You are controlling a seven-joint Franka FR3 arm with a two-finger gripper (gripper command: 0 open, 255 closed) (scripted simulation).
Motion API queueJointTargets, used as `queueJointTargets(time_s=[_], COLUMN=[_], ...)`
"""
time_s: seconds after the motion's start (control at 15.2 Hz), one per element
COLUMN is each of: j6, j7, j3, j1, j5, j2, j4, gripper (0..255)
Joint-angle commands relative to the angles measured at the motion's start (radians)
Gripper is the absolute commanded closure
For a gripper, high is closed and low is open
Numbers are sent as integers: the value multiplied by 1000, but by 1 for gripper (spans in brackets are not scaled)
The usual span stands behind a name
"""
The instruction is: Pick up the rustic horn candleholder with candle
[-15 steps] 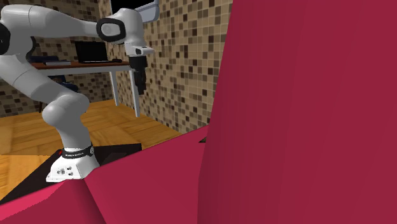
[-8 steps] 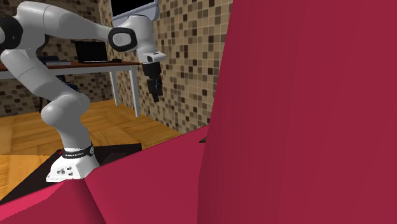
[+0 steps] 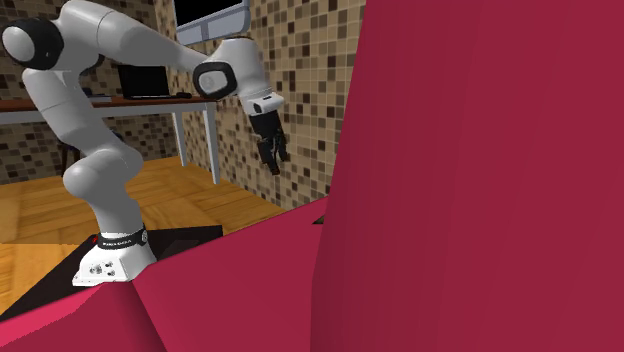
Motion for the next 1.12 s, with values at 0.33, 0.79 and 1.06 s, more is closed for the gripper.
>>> queueJointTargets(time_s=[0.33, 0.79, 1.06], j6=[201, 336, 385], j7=[4, -37, -71], j3=[-66, -121, -124], j1=[-23, -49, -66], j5=[92, 260, 335], j2=[194, 398, 467], j4=[92, 242, 279], gripper=[0, 0, 0])
